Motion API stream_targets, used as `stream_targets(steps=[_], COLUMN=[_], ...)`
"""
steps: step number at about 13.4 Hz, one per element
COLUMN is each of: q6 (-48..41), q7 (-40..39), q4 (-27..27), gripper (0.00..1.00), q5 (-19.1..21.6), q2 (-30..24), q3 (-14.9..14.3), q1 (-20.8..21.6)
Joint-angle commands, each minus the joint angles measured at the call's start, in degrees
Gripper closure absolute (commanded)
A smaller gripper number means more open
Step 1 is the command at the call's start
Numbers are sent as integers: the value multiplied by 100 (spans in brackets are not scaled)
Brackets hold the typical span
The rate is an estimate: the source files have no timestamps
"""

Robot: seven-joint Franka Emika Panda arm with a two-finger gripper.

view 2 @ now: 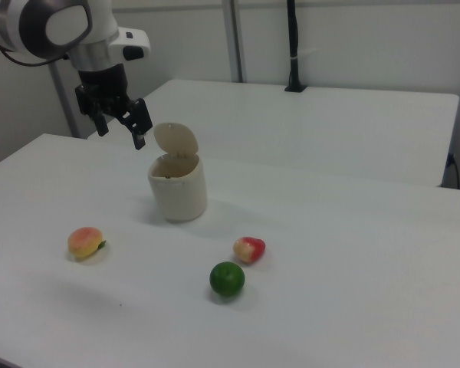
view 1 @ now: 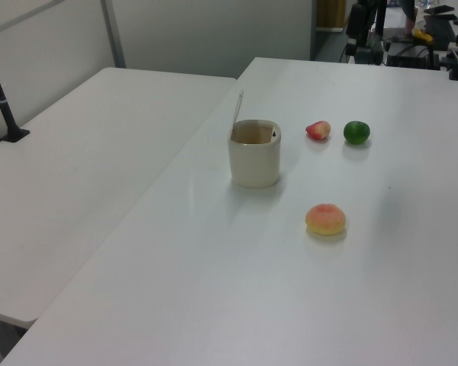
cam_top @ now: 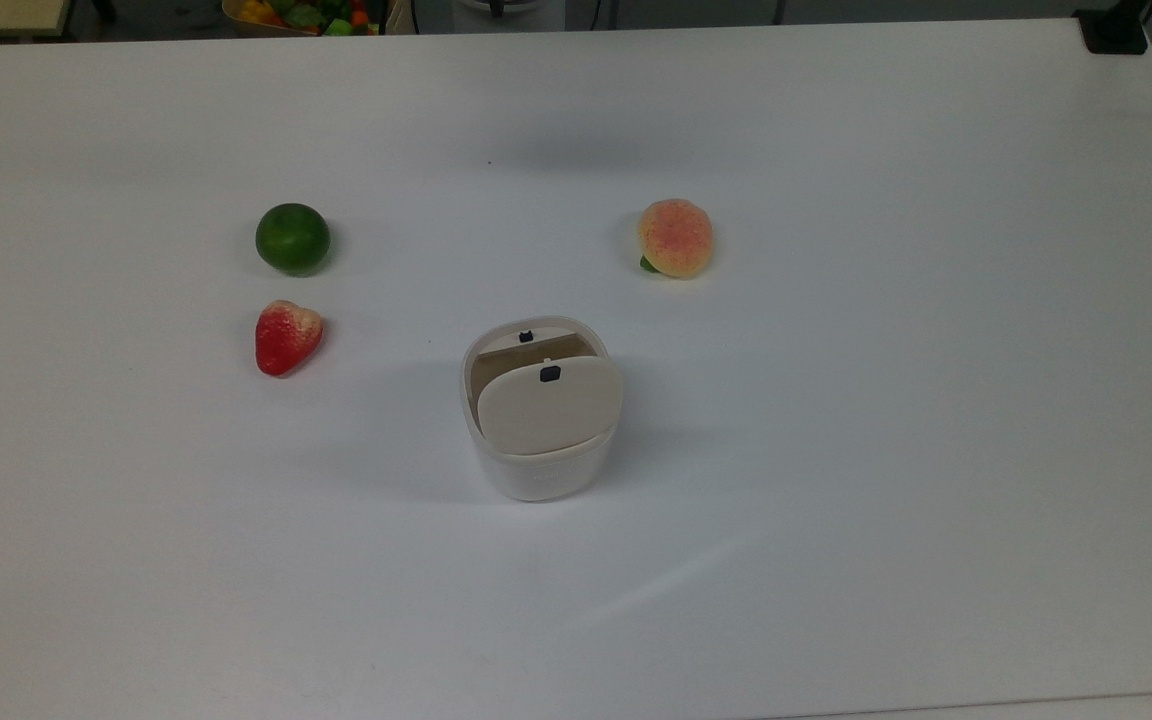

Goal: Close garbage bin

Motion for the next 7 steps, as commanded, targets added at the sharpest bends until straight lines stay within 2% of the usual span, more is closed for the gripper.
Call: stream_targets(steps=[1,7], q6=[9,158], q7=[6,-3], q4=[-128,-146], gripper=[0,0], q5=[16,51], q2=[-83,-30], q3=[-51,-51], q1=[44,79])
